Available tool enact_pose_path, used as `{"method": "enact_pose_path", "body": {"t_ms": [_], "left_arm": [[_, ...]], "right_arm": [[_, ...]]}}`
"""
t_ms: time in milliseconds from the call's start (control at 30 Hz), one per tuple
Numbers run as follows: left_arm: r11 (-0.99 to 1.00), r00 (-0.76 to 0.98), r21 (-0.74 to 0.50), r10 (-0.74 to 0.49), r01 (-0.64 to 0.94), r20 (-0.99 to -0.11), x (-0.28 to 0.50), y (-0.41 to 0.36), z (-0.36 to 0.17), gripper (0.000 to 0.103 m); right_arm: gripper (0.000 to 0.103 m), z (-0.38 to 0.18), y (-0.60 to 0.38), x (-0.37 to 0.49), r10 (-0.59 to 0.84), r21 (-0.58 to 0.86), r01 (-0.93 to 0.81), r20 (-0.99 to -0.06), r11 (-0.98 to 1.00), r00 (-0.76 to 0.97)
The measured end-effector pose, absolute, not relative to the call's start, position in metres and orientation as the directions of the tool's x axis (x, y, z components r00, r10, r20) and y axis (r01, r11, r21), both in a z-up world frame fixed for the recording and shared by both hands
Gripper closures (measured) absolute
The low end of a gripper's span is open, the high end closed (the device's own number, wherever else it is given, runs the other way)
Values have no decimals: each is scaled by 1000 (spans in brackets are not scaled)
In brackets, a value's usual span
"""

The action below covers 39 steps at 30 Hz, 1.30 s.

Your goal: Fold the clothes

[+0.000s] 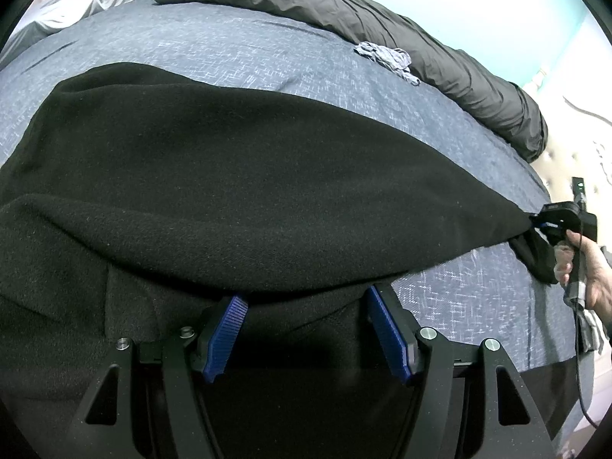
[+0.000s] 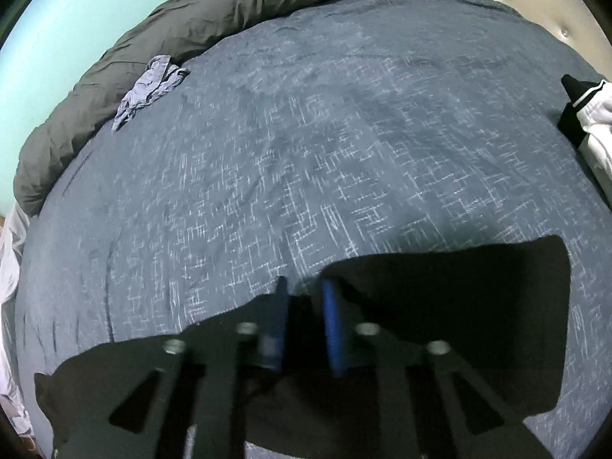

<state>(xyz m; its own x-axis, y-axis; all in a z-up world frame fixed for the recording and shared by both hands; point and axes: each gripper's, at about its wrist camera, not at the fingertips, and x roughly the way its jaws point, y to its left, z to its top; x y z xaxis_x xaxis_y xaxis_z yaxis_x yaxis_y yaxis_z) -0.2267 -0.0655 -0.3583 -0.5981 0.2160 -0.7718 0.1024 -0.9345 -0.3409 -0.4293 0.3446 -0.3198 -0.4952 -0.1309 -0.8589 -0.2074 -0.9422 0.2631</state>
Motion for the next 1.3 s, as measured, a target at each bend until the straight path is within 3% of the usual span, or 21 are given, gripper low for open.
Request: {"method": "enact_pose_path", "body": {"t_ms": [400,600,800,867,967,1167,1300], "left_arm": [[-933,-601,-344,217,102,-769,-225,-66,-358,34],[-933,-602,-346,221,99,-768,-224,-67,-357,34],[-936,-600,-339,215,100,-771,-226,-66,-359,34],[-936,-599,-336,213,99,-772,-226,-65,-359,34],[-936,-600,-336,213,100,-772,-226,-65,-359,34],[-938,-601,-333,211,99,-771,-224,-66,-359,34],[-938,-601,-332,210,99,-771,-223,-66,-359,34]], "right_arm": [[100,-207,351,-364,-277,390,1,-651,-921,-707],[99,-280,385,-313,-236,384,-146,-781,-912,-579],[99,-327,400,-295,-215,349,-195,-842,-917,-496],[93,-326,396,-293,-191,314,-178,-849,-933,-493],[68,-309,390,-291,-107,223,-156,-839,-962,-533],[67,-272,363,-285,-15,59,-48,-772,-997,-635],[54,-278,330,-296,-35,10,45,-784,-999,-619]]}}
